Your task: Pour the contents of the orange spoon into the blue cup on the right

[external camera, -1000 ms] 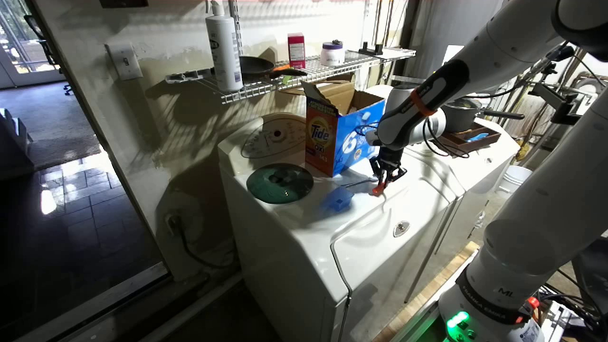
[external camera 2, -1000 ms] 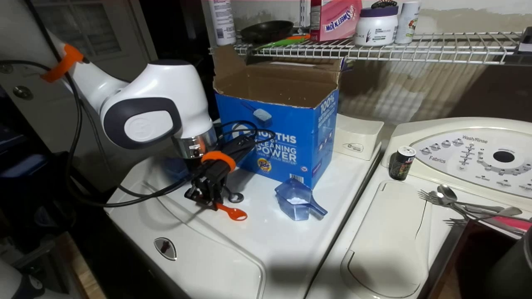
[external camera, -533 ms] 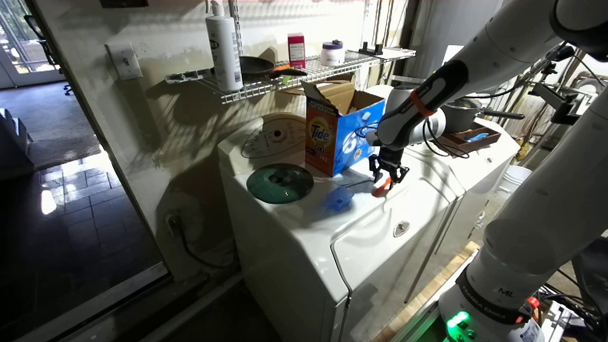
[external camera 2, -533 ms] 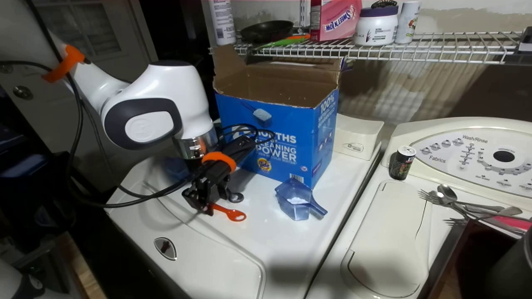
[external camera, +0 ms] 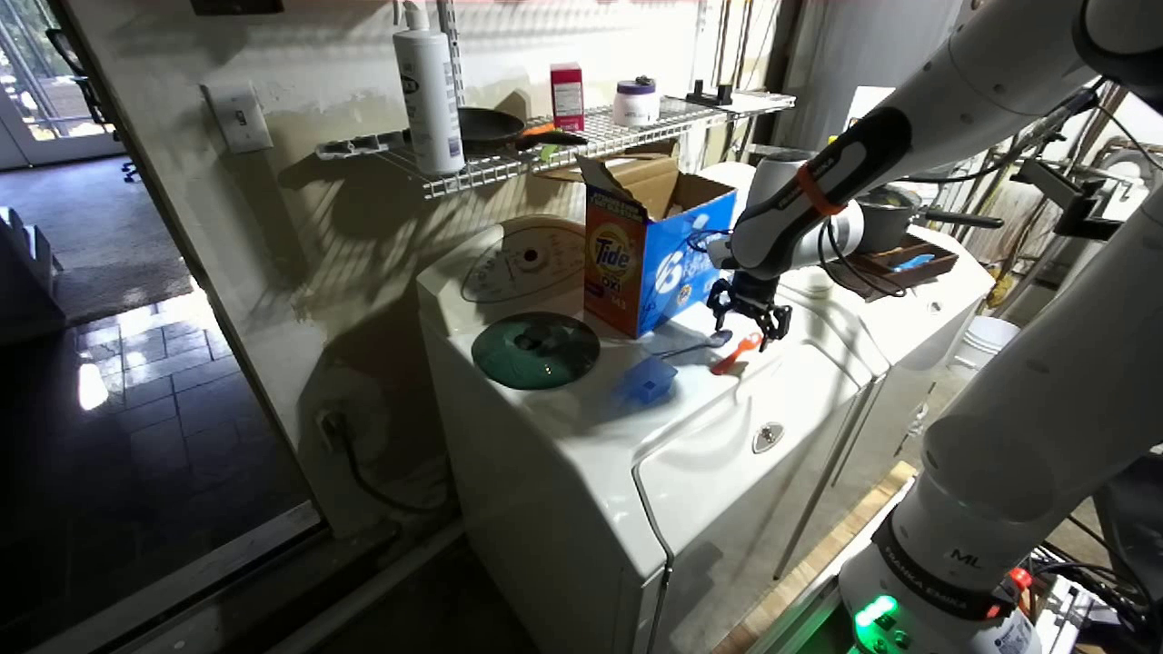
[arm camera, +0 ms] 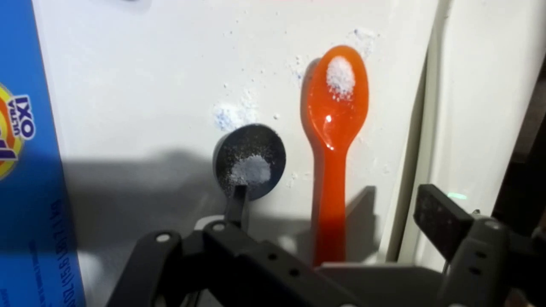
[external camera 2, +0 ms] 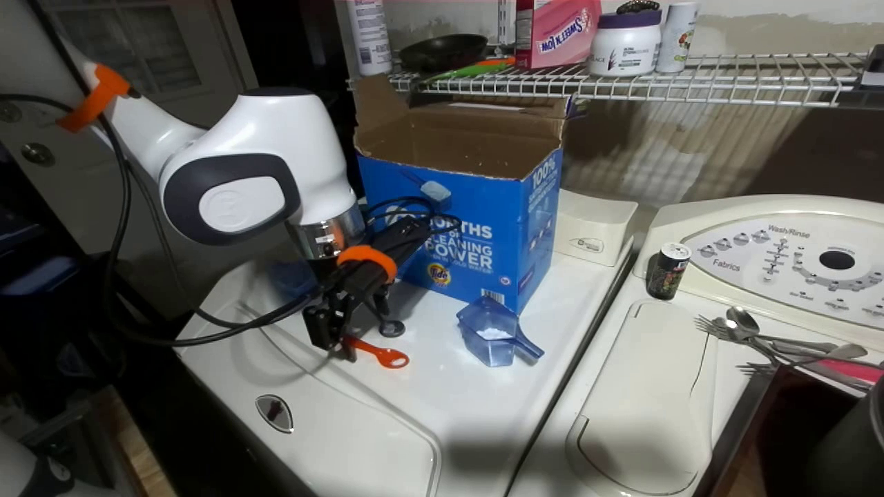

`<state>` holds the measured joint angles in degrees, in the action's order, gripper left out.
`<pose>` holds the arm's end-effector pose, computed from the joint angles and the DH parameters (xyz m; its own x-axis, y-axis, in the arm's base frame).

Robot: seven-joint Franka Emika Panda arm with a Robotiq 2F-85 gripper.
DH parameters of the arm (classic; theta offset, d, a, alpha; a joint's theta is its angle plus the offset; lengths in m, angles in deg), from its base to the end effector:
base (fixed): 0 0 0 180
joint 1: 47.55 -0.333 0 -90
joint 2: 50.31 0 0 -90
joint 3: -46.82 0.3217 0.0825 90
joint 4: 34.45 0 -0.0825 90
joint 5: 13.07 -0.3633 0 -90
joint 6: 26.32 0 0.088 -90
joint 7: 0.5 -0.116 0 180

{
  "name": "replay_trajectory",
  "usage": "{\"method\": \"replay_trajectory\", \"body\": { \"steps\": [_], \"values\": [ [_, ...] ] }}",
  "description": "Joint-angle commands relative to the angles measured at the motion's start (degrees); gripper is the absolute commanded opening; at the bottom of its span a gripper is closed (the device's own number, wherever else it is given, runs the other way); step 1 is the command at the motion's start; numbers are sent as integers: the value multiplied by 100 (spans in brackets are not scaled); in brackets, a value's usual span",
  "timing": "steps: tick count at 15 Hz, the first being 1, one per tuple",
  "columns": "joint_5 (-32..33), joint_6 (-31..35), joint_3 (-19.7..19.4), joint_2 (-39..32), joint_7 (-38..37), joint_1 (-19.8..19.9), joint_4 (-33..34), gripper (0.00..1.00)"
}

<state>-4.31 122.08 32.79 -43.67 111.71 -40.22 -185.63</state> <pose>0.3907 -0.1489 0.3028 -0.1409 0.9869 -0.0791 0.9890 0.1440 0.0344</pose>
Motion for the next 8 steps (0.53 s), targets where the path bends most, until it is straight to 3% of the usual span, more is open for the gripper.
{"method": "replay_trajectory", "body": {
  "steps": [1, 8],
  "values": [
    [237, -113, 35, 512, 56, 162, -155, 100],
    [324, -947, 18, 1424, 143, 167, -109, 100]
  ]
}}
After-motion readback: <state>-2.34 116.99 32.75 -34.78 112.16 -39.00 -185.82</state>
